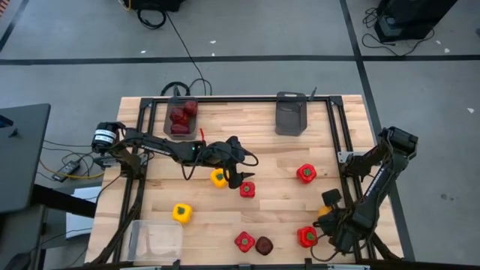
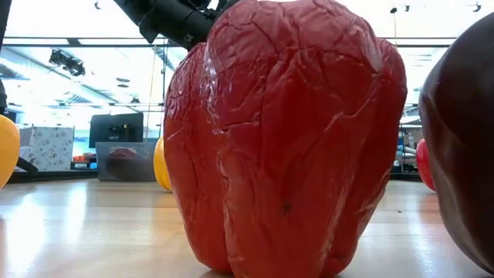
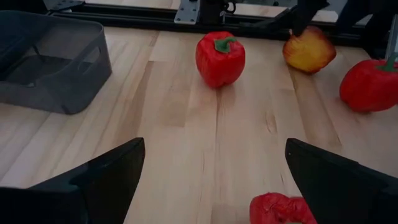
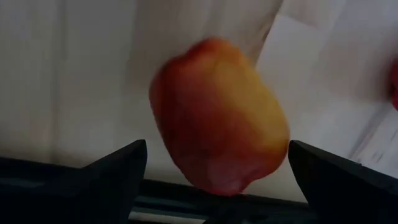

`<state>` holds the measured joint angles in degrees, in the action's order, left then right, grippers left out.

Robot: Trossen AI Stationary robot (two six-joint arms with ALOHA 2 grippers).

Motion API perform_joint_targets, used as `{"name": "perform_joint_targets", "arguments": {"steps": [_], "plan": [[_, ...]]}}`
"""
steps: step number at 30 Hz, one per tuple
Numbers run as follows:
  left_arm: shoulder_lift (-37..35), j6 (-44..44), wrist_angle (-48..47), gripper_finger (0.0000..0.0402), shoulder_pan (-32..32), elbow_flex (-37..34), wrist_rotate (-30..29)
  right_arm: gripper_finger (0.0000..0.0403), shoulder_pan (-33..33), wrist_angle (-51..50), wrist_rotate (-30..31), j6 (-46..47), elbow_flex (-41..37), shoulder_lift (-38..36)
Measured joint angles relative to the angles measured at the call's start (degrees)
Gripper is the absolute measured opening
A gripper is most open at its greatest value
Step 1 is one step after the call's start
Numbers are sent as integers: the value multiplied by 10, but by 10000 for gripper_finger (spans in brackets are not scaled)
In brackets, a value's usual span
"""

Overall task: Sort produce into baskets
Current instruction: Put the red apple into the left black bin

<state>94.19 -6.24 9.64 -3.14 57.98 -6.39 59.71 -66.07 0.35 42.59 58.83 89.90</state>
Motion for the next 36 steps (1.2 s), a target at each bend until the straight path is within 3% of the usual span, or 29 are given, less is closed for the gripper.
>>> {"name": "perform_joint_targets", "arguments": {"steps": [12, 15, 19, 24, 31, 36], "plan": [[0, 0, -7, 393, 0, 0, -22, 386, -33, 82, -12, 6, -31, 87], [0, -10, -8, 393, 0, 0, -53, 360, -45, 81, -21, 22, -26, 91], [-1, -31, -2, 393, 4, 0, -53, 360, -54, 69, 0, 43, -26, 56], [-1, -30, 14, 393, 2, 0, -44, 360, -68, 9, 127, 101, -26, -32], [3, -33, 142, 393, -4, 0, -44, 363, -137, 11, 423, 157, -26, -125], [22, -60, 233, 393, -6, 0, -25, 370, -219, 95, 543, 46, -26, -122]]}}
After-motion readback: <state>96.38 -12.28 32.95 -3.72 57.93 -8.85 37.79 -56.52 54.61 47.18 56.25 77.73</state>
